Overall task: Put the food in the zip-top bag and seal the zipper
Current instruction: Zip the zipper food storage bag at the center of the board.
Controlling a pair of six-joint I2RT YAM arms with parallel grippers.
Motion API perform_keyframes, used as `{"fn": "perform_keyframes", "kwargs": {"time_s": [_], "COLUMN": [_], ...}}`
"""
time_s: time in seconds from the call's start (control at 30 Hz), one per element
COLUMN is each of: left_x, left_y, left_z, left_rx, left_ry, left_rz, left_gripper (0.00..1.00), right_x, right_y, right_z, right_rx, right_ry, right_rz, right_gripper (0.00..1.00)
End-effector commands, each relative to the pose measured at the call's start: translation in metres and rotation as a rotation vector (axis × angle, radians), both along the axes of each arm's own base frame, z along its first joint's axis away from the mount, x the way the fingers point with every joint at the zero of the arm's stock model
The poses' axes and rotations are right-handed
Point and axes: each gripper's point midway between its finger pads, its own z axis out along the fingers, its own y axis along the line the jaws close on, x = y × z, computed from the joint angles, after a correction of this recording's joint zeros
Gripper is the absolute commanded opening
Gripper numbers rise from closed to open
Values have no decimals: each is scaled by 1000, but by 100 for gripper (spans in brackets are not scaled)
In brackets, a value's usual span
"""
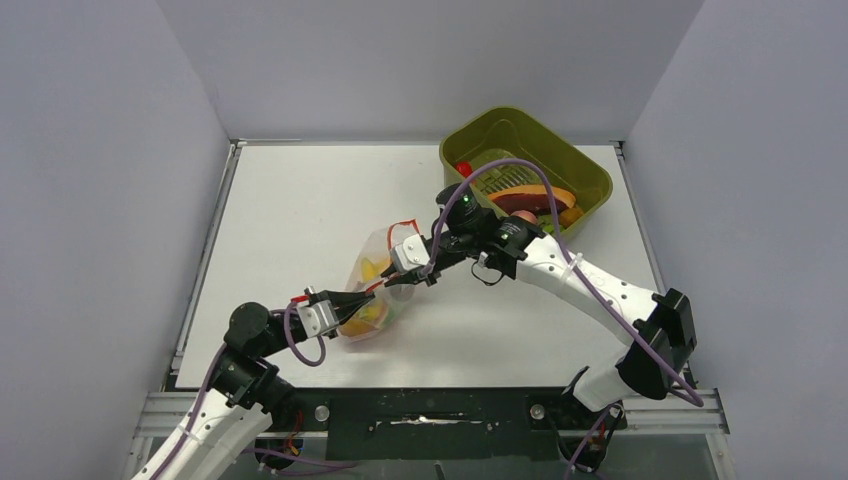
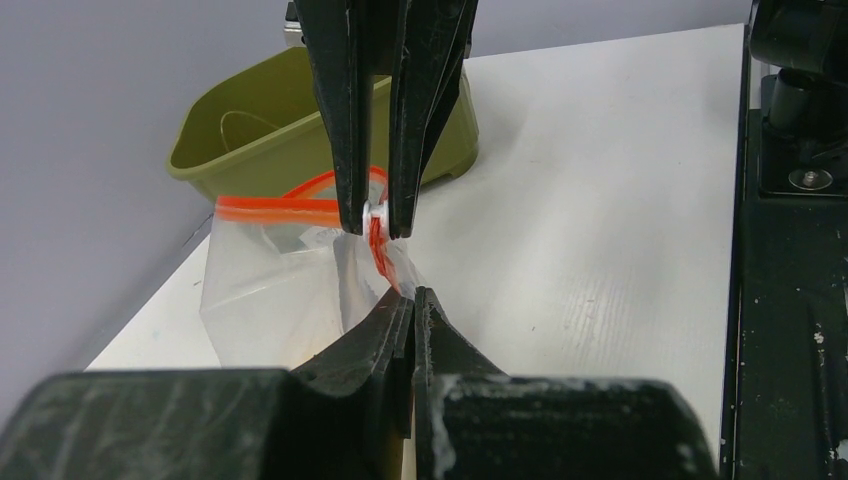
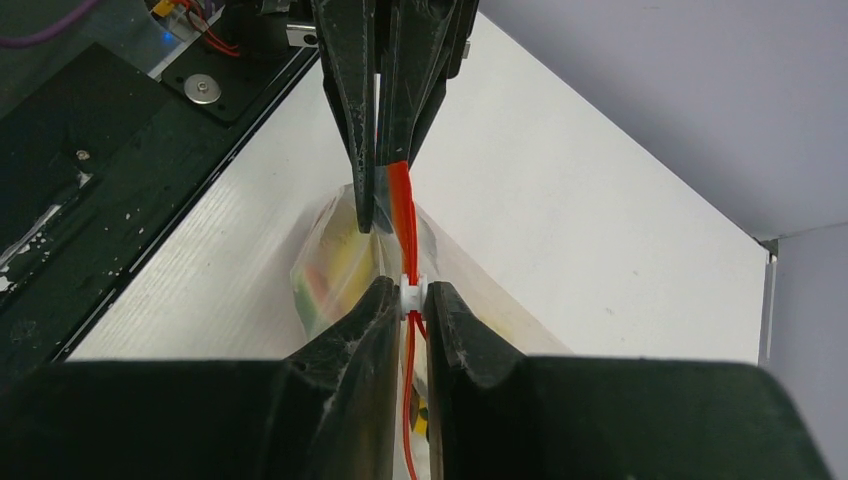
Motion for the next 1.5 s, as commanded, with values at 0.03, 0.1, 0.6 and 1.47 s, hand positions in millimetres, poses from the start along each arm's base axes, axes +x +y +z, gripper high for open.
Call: {"fn": "perform_keyframes", "kwargs": {"time_s": [0.03,0.1,0.6,1.47], "left_x": [-8,-6,13,26], "left_y": [-2,-1,-6,-11], "left_z": [21,24,38,39], "left_rx": [-34,-56,-104,-97], "left_ry": [-65,-60,56,49], "left_rz": [-40,-25,26,44], "left_gripper": [0,0,27,17], "right_x": [20,20,14,12], "right_y": [-12,-13,-8,-2], "right_z": [5,5,22,23], "right_rx": [-7,-6,44,55], "right_ry": [-65,-65,-68,-58], "right_rz": [-66,-67,-38,-27], "right_gripper": [0,0,0,0]}}
